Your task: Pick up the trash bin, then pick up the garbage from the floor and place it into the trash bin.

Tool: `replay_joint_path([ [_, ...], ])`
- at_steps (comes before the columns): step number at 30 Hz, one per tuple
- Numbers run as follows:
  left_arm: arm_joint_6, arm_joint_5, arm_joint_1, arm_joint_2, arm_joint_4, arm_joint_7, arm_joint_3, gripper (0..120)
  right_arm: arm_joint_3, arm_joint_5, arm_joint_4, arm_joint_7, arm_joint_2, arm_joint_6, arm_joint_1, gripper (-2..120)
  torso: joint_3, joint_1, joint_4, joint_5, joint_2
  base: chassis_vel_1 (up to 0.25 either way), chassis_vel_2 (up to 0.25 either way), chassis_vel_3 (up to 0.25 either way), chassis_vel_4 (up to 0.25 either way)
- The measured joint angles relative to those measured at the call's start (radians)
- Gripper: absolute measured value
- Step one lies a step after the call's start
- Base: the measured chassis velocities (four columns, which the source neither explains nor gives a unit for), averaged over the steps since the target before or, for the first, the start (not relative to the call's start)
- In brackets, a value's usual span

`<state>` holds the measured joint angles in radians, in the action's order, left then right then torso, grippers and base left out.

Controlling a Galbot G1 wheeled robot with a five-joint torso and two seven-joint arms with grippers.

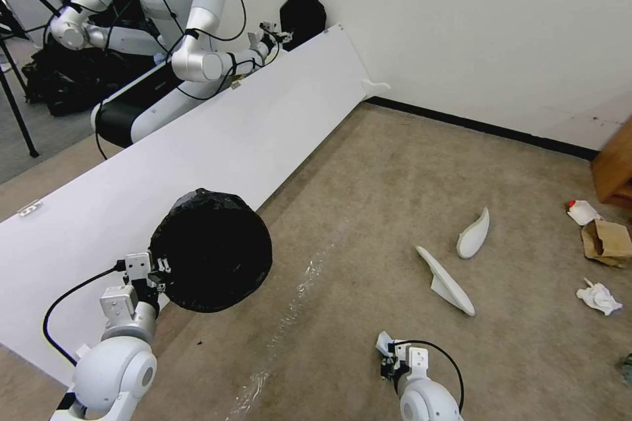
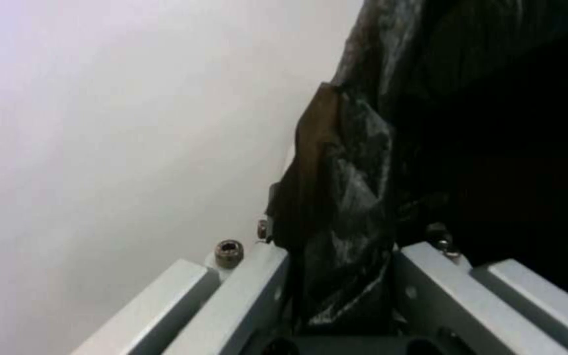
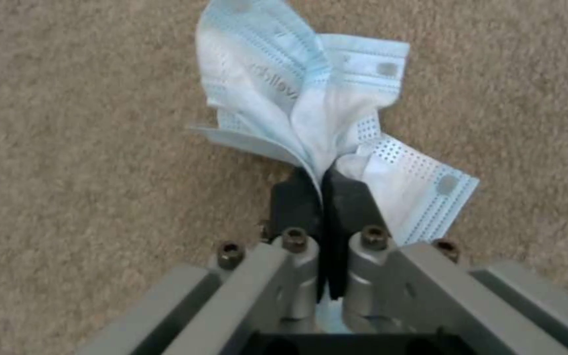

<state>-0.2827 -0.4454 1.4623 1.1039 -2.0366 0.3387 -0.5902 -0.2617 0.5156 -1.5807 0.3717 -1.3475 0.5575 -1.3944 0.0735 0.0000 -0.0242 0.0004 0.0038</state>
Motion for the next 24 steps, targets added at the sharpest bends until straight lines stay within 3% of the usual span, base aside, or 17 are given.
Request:
replay_joint_path([
  [7, -0.01, -0.004, -0.003, -0.001, -0.008, -0.009, 0.02, 0, 0.002, -0.003, -0.024, 0.0, 0.007, -0.004, -0.004, 0, 0.0, 0.0, 0.0001, 0.0001, 0.0, 0.0, 0.0, 0.0, 0.0],
  [14, -0.042, -0.045, -0.011, -0.016, -0.025, -0.046, 0.07, 0, -0.031, 0.028, -0.137, 0.004, 0.103, -0.009, -0.016, 0, 0.0, 0.0, -0.0002, -0.0001, 0.0, 0.0, 0.0, 0.0, 0.0],
  [16, -0.053, -0.05, -0.021, -0.027, -0.027, -0.067, 0.109, 0, -0.067, 0.057, -0.226, 0.004, 0.215, -0.01, -0.017, 0, 0.0, 0.0, -0.0001, -0.0004, 0.0, 0.0, 0.0, 0.0, 0.0],
  [22, -0.07, -0.077, -0.042, -0.04, -0.032, -0.075, 0.159, 0, -0.111, 0.104, -0.314, -0.015, 0.343, -0.015, -0.022, 0, 0.0, 0.0, -0.0001, -0.0002, 0.0, 0.0, 0.0, 0.0, 0.0],
  [24, -0.094, -0.112, -0.072, -0.054, -0.04, -0.077, 0.215, 0, -0.189, 0.124, -0.413, -0.106, 0.447, -0.043, -0.037, 0, 0.0, 0.0, -0.0003, -0.0001, 0.0, 0.0, 0.0, 0.0, 0.0],
])
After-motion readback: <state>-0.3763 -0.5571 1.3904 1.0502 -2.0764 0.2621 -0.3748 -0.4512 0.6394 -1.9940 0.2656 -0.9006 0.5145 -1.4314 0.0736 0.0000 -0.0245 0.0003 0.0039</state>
